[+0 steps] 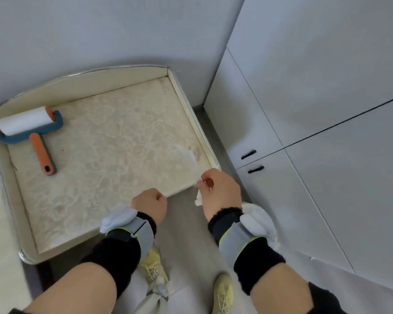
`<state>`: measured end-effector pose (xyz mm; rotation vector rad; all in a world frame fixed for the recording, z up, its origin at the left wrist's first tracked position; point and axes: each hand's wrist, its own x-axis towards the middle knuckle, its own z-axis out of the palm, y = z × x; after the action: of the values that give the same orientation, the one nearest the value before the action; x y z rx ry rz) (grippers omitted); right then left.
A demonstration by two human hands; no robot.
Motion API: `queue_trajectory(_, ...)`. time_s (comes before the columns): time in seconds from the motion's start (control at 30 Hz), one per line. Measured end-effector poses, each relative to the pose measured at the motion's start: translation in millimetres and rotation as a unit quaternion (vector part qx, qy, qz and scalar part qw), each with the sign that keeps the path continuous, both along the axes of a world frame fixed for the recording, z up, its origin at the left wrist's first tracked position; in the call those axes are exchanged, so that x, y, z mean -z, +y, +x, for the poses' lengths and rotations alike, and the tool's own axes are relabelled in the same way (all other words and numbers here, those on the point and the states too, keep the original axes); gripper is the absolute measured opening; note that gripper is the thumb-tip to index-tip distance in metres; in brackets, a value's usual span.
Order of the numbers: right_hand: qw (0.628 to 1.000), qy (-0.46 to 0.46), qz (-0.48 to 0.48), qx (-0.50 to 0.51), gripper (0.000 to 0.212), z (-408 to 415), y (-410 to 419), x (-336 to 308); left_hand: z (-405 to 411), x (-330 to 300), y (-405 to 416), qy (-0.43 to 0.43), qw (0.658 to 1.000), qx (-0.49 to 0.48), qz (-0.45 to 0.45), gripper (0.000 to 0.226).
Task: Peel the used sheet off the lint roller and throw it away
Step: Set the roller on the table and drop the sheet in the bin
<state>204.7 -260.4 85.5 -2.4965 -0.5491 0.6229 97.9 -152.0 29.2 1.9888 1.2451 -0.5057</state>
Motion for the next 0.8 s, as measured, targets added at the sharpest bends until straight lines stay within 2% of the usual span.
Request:
queue_trajectory(0.17,1.0,-0.007,-0.005,0.029,0.006,21,-97,0,30,-2,-88,0.018,0.998,0.054,-0.02,0.027)
queue_trajectory(0.33,0.999,-0.007,-0.026,0.016,0.007,39,-185,12,46,8,-176,0.014,0.998,0.05,-0.031,0.023)
queue_trajectory(0.5,0.996,0.026,-0.052,0.072,0.009,46,-262,42,34,35,-254,0.038,0.996,0.031,-0.081,0.019)
queue_trajectory(0.63,0.989,0.047,-0.076,0.119,0.008,50,-300,82,16,65,-287,0.074,0.991,0.019,-0.114,0.028)
queue_trajectory(0.8,0.987,0.042,-0.099,0.116,0.013,55,-304,125,9,98,-288,0.091,0.99,0.002,-0.112,0.025)
